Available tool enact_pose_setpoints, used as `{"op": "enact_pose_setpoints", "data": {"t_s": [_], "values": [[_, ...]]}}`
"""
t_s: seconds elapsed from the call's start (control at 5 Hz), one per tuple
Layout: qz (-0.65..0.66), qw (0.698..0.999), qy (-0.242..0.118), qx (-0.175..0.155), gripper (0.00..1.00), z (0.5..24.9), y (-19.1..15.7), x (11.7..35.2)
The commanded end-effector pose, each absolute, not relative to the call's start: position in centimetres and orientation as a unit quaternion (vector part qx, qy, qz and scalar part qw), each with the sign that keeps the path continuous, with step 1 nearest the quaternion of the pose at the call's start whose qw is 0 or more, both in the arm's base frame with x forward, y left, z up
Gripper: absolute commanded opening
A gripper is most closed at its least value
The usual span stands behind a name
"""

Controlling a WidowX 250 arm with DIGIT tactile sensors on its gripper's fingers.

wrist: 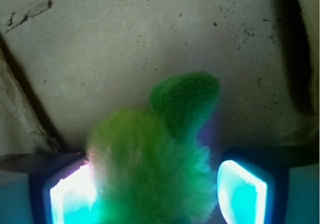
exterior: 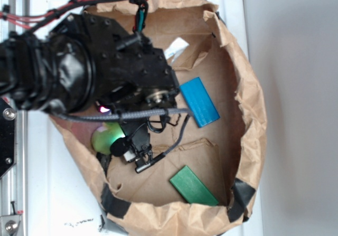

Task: Grab the green animal.

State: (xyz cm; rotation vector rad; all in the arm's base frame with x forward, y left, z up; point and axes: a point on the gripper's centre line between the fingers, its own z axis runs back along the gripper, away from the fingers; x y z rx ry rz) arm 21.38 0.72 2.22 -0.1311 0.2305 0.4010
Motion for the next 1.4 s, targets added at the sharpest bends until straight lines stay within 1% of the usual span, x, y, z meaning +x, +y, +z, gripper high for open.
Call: {"op": "enact_pose_setpoints", "data": {"t_s": [0.0,0.2,0.6,0.8,1.0,1.2], "values": [[0.188,0.974,0.113,-0.059,1.0,2.4,1.0,21.6],[0.21,0.969,0.119,-0.059,0.0,2.2,1.2,21.8],[0.209,0.971,0.101,-0.058,0.0,2.2,1.5,22.0],[0.191,0.976,0.087,-0.051,0.0,2.7,1.8,22.2],[0.161,0.983,0.08,-0.029,0.0,4.0,2.3,22.4],[0.147,0.987,0.058,-0.036,0.0,6.3,2.6,22.8]]}}
